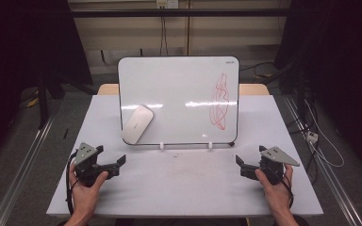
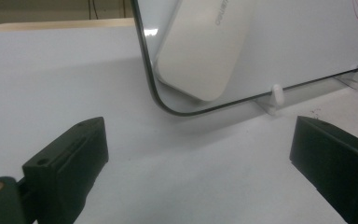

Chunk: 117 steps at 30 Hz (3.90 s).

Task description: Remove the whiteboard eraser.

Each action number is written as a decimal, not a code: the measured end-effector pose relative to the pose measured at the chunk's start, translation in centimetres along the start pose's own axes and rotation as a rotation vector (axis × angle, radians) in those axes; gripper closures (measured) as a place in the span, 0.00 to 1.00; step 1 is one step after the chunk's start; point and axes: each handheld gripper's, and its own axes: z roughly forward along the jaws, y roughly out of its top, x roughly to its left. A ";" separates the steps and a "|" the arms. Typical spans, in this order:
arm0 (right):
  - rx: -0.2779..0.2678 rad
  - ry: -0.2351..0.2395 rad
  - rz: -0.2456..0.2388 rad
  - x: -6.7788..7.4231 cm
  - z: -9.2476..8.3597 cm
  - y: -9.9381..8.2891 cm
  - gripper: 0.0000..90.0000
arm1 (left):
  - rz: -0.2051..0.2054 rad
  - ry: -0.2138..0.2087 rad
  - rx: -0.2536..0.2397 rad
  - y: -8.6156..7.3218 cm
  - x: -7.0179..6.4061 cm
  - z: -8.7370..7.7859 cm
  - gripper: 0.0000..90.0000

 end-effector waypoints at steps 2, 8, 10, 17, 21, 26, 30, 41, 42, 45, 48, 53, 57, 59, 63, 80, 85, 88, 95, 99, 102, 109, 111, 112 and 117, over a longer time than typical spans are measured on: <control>-0.001 -0.001 0.003 -0.2 -0.1 0.0 0.05 | 0.005 -0.010 0.000 0.0 -0.3 0.0 0.05; -0.004 0.002 0.012 -0.5 -0.2 -0.1 0.05 | 0.036 -0.022 0.009 0.3 -1.0 0.1 0.05; -0.003 0.008 0.015 -0.6 -0.1 -0.2 0.05 | 0.034 -0.031 0.008 0.3 -1.1 0.4 0.05; 0.007 0.016 0.020 -0.6 0.0 -0.2 0.05 | 0.042 -0.050 0.038 0.9 -1.5 1.1 0.05; 0.006 0.020 0.017 -0.5 -0.1 -0.1 0.05 | 0.052 -0.061 0.050 1.3 -1.7 1.3 0.05; 0.010 0.021 0.025 -0.6 0.0 -0.1 0.05 | 0.070 -0.057 0.053 2.0 -1.5 1.2 0.05; 0.010 0.024 0.022 -0.6 0.0 -0.2 0.05 | 0.089 -0.057 0.056 2.6 -1.5 1.5 0.05; 0.012 0.038 0.018 -0.5 0.2 -0.1 0.05 | 0.130 -0.057 0.073 4.2 -2.4 3.4 0.07; 0.013 0.041 0.018 -0.5 0.2 -0.1 0.05 | 0.132 -0.055 0.079 4.3 -2.4 3.5 0.07; 0.015 0.041 0.021 -0.5 0.2 -0.1 0.05 | 0.145 -0.035 0.081 4.7 -2.5 4.0 0.07; 0.015 0.042 0.020 -0.5 0.2 -0.1 0.05 | 0.171 -0.015 0.069 5.3 -2.7 4.3 0.07; 0.017 0.041 0.019 -0.6 0.2 -0.1 0.05 | 0.224 -0.003 0.052 6.4 -2.9 5.0 0.11; 0.017 0.039 0.019 -0.6 0.3 -0.1 0.05 | 0.252 0.008 0.055 7.5 -3.0 5.5 0.12; 0.018 0.040 0.017 -0.5 0.3 -0.1 0.06 | 0.251 0.013 0.055 8.1 -3.0 5.8 0.12; 0.019 0.040 0.014 -0.5 0.3 -0.1 0.06 | 0.322 0.045 0.059 9.3 -3.3 6.3 0.15; 0.022 0.042 0.004 -0.3 0.2 0.0 0.06 | 0.389 0.126 0.129 8.5 -3.6 8.1 0.19; 0.022 0.045 -0.002 -0.2 0.2 0.0 0.06 | 0.405 0.117 0.171 7.9 -3.7 8.8 0.25; 0.023 0.045 -0.001 -0.2 0.2 0.0 0.06 | 0.415 0.118 0.171 7.7 -3.7 9.1 0.28; 0.025 0.047 -0.002 -0.2 0.2 0.0 0.06 | 0.437 0.156 0.175 7.6 -4.0 9.7 0.30; 0.026 0.045 -0.003 -0.2 0.2 0.0 0.06 | 0.425 0.175 0.168 7.6 -4.1 9.9 0.32; 0.032 0.046 -0.004 -0.2 0.3 0.0 0.06 | 0.439 0.191 0.176 7.6 -4.3 9.8 0.33; 0.032 0.044 -0.004 -0.2 0.3 0.0 0.06 | 0.434 0.211 0.175 7.6 -4.6 9.9 0.34; 0.032 0.046 -0.007 -0.2 0.3 0.0 0.06 | 0.432 0.215 0.172 7.5 -4.6 9.9 0.34; 0.032 0.048 -0.008 -0.1 0.3 0.0 0.06 | 0.431 0.213 0.174 7.5 -4.6 9.9 0.34; 0.031 0.047 -0.006 -0.2 0.3 0.0 0.06 | 0.419 0.206 0.160 7.5 -4.5 9.9 0.34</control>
